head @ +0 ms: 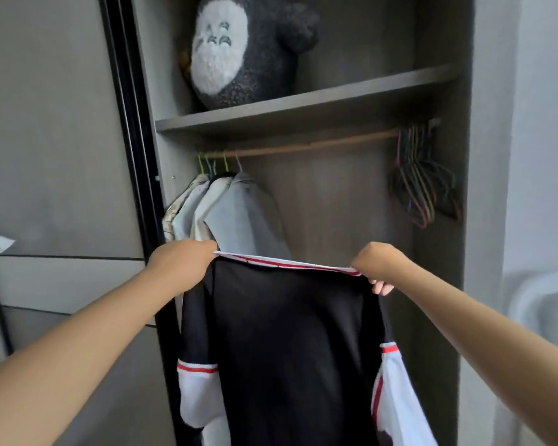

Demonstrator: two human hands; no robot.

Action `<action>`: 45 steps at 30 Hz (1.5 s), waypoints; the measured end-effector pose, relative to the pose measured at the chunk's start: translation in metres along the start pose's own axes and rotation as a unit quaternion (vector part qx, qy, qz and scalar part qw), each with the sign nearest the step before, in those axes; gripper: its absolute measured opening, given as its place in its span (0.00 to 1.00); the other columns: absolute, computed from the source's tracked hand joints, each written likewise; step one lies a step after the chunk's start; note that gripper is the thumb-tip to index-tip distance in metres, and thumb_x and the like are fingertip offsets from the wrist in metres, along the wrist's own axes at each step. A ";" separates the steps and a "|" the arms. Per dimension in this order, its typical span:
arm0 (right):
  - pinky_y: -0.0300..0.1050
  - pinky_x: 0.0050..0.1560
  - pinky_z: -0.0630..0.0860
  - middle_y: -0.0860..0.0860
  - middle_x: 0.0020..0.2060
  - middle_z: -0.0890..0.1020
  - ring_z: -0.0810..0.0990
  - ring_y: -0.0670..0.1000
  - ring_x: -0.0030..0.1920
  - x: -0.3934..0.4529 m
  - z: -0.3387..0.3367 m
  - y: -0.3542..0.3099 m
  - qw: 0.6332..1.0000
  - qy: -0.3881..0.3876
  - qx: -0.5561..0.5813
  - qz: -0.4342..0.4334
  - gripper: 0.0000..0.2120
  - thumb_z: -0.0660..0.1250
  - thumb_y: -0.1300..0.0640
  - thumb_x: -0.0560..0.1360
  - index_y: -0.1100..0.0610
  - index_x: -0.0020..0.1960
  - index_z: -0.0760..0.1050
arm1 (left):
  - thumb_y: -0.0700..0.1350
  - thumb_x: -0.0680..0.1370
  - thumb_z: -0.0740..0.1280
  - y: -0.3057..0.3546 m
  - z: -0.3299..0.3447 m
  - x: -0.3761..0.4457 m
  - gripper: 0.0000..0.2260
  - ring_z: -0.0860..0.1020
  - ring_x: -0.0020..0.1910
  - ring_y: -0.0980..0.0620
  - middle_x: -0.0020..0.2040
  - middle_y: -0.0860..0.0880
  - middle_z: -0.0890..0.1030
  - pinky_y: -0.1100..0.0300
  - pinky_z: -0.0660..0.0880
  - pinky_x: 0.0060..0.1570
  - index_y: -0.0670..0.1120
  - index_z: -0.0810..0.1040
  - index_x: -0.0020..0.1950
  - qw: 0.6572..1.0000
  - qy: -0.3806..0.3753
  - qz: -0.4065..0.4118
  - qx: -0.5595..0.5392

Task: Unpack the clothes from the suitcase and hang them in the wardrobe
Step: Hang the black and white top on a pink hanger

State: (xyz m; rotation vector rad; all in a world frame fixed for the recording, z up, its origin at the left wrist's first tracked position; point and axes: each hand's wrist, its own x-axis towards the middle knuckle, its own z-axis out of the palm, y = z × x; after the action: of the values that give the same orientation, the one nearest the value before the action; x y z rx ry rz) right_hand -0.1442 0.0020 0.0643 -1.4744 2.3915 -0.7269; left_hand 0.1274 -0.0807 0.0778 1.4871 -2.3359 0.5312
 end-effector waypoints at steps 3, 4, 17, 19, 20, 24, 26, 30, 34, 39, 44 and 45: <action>0.40 0.33 0.72 0.55 0.25 0.76 0.75 0.52 0.24 0.025 -0.016 0.019 0.997 0.067 -0.028 -0.002 0.12 0.55 0.59 0.72 0.60 0.32 0.69 | 0.45 0.82 0.51 0.026 0.007 0.037 0.14 0.69 0.36 0.46 0.33 0.47 0.67 0.57 0.65 0.37 0.44 0.62 0.36 0.987 -0.002 -0.038 -0.154; 0.40 0.35 0.72 0.54 0.26 0.76 0.75 0.52 0.24 0.036 -0.021 0.025 0.996 0.076 -0.042 -0.001 0.13 0.55 0.58 0.73 0.60 0.31 0.69 | 0.44 0.81 0.52 0.036 0.010 0.051 0.15 0.68 0.33 0.46 0.32 0.47 0.66 0.57 0.65 0.34 0.44 0.61 0.34 0.974 -0.002 -0.044 -0.221; 0.52 0.63 0.68 0.61 0.65 0.67 0.66 0.61 0.67 0.165 -0.081 0.014 0.953 0.246 -0.175 0.023 0.18 0.59 0.63 0.76 0.64 0.66 0.68 | 0.42 0.79 0.58 0.064 0.010 0.165 0.19 0.59 0.29 0.53 0.29 0.50 0.59 0.60 0.54 0.30 0.47 0.56 0.30 0.933 0.099 0.004 -0.346; 0.52 0.62 0.69 0.62 0.65 0.68 0.67 0.62 0.66 0.188 -0.085 0.018 0.945 0.276 -0.170 0.052 0.18 0.59 0.63 0.76 0.65 0.65 0.69 | 0.43 0.79 0.58 0.051 0.017 0.185 0.18 0.59 0.30 0.54 0.29 0.50 0.60 0.60 0.55 0.31 0.46 0.56 0.30 0.938 0.104 0.016 -0.329; 0.53 0.61 0.70 0.63 0.64 0.69 0.68 0.62 0.66 0.198 -0.086 0.019 0.941 0.285 -0.167 0.068 0.17 0.58 0.63 0.76 0.65 0.64 0.69 | 0.43 0.79 0.58 0.045 0.020 0.195 0.18 0.59 0.30 0.53 0.29 0.50 0.60 0.60 0.55 0.31 0.46 0.56 0.30 0.941 0.102 0.020 -0.321; 0.52 0.58 0.72 0.61 0.63 0.74 0.73 0.60 0.64 0.228 -0.090 0.020 0.929 0.297 -0.168 0.143 0.16 0.56 0.65 0.77 0.65 0.63 0.72 | 0.44 0.78 0.60 0.021 0.032 0.233 0.19 0.60 0.29 0.54 0.28 0.50 0.61 0.61 0.56 0.31 0.46 0.57 0.30 0.951 0.106 0.024 -0.291; 0.51 0.58 0.72 0.60 0.63 0.74 0.73 0.59 0.64 0.239 -0.089 0.018 0.923 0.293 -0.194 0.156 0.16 0.55 0.65 0.77 0.65 0.63 0.72 | 0.44 0.78 0.61 0.013 0.036 0.250 0.18 0.62 0.30 0.53 0.29 0.49 0.62 0.61 0.57 0.31 0.45 0.59 0.30 0.949 0.111 0.029 -0.294; 0.51 0.58 0.72 0.59 0.64 0.74 0.73 0.59 0.64 0.254 -0.082 0.017 0.908 0.303 -0.224 0.186 0.17 0.54 0.65 0.78 0.64 0.64 0.72 | 0.44 0.78 0.60 0.003 0.051 0.272 0.14 0.65 0.36 0.50 0.34 0.43 0.67 0.60 0.58 0.32 0.42 0.65 0.34 0.941 0.127 0.056 -0.308; 0.51 0.57 0.73 0.61 0.62 0.75 0.74 0.60 0.62 0.261 -0.075 0.019 0.898 0.317 -0.235 0.194 0.15 0.55 0.65 0.78 0.66 0.62 0.72 | 0.44 0.78 0.61 -0.003 0.068 0.285 0.14 0.64 0.33 0.51 0.31 0.46 0.65 0.61 0.57 0.32 0.41 0.65 0.33 0.940 0.132 0.083 -0.303; 0.50 0.54 0.75 0.60 0.60 0.76 0.76 0.59 0.60 0.261 -0.070 0.013 0.889 0.331 -0.268 0.169 0.15 0.55 0.65 0.77 0.65 0.61 0.74 | 0.43 0.79 0.61 -0.002 0.085 0.302 0.15 0.62 0.29 0.54 0.29 0.49 0.64 0.64 0.60 0.31 0.42 0.66 0.32 0.931 0.160 0.106 -0.311; 0.54 0.55 0.74 0.66 0.58 0.76 0.76 0.65 0.58 0.253 -0.080 0.007 0.886 0.391 -0.222 0.110 0.14 0.56 0.67 0.76 0.70 0.60 0.71 | 0.46 0.79 0.60 0.011 0.096 0.311 0.19 0.63 0.29 0.53 0.28 0.49 0.64 0.60 0.57 0.30 0.47 0.59 0.29 0.931 0.173 0.092 -0.307; 0.55 0.54 0.74 0.67 0.56 0.77 0.76 0.66 0.57 0.252 -0.080 0.006 0.883 0.406 -0.219 0.091 0.13 0.56 0.67 0.76 0.71 0.58 0.70 | 0.46 0.79 0.60 0.013 0.098 0.311 0.19 0.63 0.28 0.53 0.27 0.49 0.64 0.60 0.56 0.29 0.47 0.59 0.29 0.933 0.178 0.082 -0.302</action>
State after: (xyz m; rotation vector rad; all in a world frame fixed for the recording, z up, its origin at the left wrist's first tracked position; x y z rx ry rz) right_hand -0.3011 -0.1954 0.1431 -1.1782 3.4704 -0.9312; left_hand -0.0177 -0.3683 0.1312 0.8375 -2.0720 0.0807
